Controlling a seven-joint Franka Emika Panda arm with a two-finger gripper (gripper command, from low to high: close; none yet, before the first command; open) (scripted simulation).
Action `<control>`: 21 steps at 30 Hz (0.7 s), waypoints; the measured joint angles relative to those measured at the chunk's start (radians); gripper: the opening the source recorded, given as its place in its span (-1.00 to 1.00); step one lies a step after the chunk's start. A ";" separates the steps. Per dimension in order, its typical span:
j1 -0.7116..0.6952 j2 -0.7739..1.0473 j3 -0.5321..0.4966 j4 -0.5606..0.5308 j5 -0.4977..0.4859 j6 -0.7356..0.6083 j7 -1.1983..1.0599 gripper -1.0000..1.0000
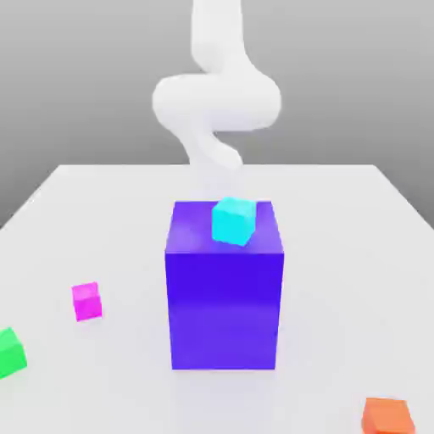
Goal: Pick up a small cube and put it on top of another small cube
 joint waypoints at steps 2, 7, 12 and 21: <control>-0.055 0.059 -0.003 -0.047 -0.018 0.044 0.044 0.00; -0.179 0.199 -0.025 -0.157 -0.060 0.149 0.148 0.00; -0.292 0.338 -0.067 -0.266 -0.096 0.253 0.245 0.00; -0.460 0.585 -0.179 -0.464 -0.098 0.444 0.375 0.00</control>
